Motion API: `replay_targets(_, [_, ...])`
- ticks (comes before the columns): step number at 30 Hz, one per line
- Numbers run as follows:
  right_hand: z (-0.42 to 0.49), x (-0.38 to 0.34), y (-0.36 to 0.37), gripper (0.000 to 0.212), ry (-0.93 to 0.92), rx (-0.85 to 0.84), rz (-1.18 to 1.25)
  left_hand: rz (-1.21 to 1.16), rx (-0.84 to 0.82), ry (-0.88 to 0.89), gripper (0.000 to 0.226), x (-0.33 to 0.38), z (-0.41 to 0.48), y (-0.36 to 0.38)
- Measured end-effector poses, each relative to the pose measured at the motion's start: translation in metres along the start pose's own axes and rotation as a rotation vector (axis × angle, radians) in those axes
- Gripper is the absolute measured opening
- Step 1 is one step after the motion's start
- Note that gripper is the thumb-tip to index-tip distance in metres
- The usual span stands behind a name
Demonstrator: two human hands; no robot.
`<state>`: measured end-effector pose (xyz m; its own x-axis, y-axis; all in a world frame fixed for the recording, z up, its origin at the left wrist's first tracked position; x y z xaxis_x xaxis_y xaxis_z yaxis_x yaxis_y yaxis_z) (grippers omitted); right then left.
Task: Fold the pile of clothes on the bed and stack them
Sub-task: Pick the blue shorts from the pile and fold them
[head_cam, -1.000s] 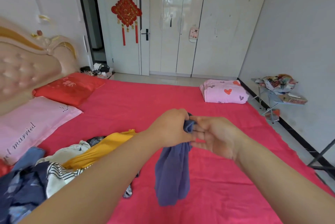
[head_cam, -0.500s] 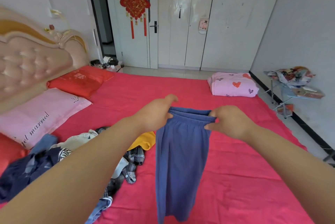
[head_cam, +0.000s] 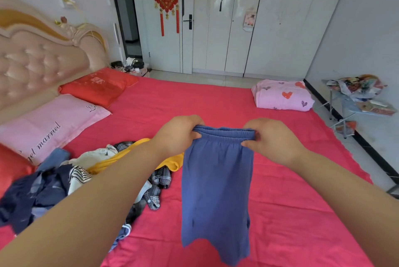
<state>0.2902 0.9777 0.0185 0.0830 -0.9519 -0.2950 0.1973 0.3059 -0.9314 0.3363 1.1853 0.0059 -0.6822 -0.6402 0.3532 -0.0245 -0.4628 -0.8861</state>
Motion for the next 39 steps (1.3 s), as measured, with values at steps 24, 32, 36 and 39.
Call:
replay_targets(24, [0.103, 0.029, 0.094, 0.016, 0.356, -0.048, -0.127, 0.012, -0.065, -0.126, 0.023, -0.103, 0.095, 0.062])
replay_targets(32, [0.147, 0.019, 0.052, 0.020, 0.354, 0.235, -0.035, 0.005, 0.243, -0.015, 0.023, -0.116, 0.144, 0.019])
replay_targets(36, [0.138, 0.014, 0.046, 0.020, 0.331, 0.307, 0.017, 0.000, 0.309, 0.049, 0.025, -0.107, 0.137, 0.009])
replay_targets(39, [0.111, 0.016, 0.070, 0.015, 0.326, 0.276, 0.040, -0.022, 0.258, 0.059, 0.022, -0.107, 0.107, 0.028])
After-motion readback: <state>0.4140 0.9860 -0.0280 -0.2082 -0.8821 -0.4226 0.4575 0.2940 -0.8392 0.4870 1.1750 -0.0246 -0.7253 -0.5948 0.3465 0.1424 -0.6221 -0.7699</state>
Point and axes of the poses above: each hand's wrist, its own z-axis towards the middle knuckle, its own y-axis out of the palm, x = y × z, the point moved 3 cm from there along z, towards the middle knuckle, and after that the axes turned 13 degrees about y, right-handed, at the moved point
